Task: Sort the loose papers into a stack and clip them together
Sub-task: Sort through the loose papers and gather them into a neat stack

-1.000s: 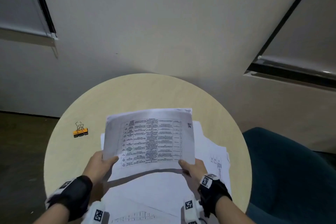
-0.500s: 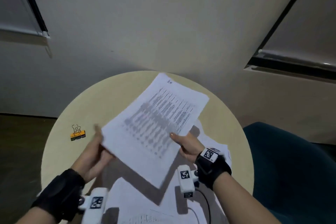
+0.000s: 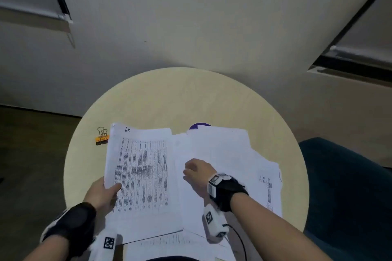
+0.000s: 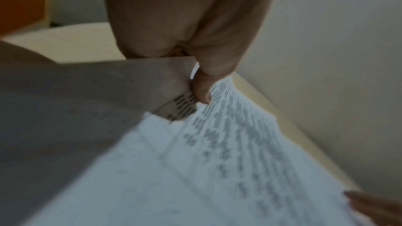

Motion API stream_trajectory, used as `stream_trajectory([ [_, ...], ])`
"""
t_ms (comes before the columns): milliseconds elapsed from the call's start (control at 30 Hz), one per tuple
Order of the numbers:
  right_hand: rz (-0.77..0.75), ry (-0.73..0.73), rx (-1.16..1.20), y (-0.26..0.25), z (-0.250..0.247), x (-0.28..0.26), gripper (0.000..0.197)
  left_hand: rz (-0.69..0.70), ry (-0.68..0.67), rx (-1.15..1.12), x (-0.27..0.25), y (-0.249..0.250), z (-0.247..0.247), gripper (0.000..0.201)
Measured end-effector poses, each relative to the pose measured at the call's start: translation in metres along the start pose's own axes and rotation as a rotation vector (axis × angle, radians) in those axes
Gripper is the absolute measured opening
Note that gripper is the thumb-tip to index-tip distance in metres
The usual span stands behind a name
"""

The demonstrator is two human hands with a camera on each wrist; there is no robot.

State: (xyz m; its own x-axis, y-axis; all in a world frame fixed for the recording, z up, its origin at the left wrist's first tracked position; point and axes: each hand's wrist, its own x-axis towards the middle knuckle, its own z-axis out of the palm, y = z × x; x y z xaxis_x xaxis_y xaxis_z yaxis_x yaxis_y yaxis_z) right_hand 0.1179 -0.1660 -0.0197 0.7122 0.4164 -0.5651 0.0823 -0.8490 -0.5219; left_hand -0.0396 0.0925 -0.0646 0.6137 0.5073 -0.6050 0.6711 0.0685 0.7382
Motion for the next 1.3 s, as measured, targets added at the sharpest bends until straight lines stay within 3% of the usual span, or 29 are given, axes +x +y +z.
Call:
stream_trajectory([
  [100,0.112,0.166,-0.308,0.053,-0.001,-0.008,0.094,0.04,0.072,0.12,0.002,-0.009,-0.001,0.012],
  [167,0.2,0.211,-0.324,0.087,-0.003,-0.02,0.103,0.066,0.095,0.134,-0.004,-0.01,0.0,0.008],
  [267,0.242,0.21,-0.245,0.109,-0.008,-0.037,0.104,0.118,0.132,0.17,-0.005,-0.013,0.003,0.01],
  [500,0.008,-0.03,-0.513,0.093,0.014,-0.048,0.127,0.134,0.11,0.186,-0.004,-0.016,-0.001,0.016],
  [667,0.05,0.108,-0.399,0.101,0.025,-0.061,0.138,0.155,0.148,0.218,-0.01,-0.018,0.004,0.015],
  [767,0.209,0.255,-0.295,0.116,0.019,-0.068,0.143,0.178,0.155,0.222,-0.016,-0.023,0.006,0.014],
  [900,0.403,0.234,-0.095,0.131,0.01,-0.074,0.146,0.174,0.147,0.227,-0.018,-0.03,0.004,0.02],
  [1300,0.212,0.251,-0.132,0.098,0.044,-0.079,0.14,0.196,0.187,0.291,-0.014,-0.029,0.009,0.017],
])
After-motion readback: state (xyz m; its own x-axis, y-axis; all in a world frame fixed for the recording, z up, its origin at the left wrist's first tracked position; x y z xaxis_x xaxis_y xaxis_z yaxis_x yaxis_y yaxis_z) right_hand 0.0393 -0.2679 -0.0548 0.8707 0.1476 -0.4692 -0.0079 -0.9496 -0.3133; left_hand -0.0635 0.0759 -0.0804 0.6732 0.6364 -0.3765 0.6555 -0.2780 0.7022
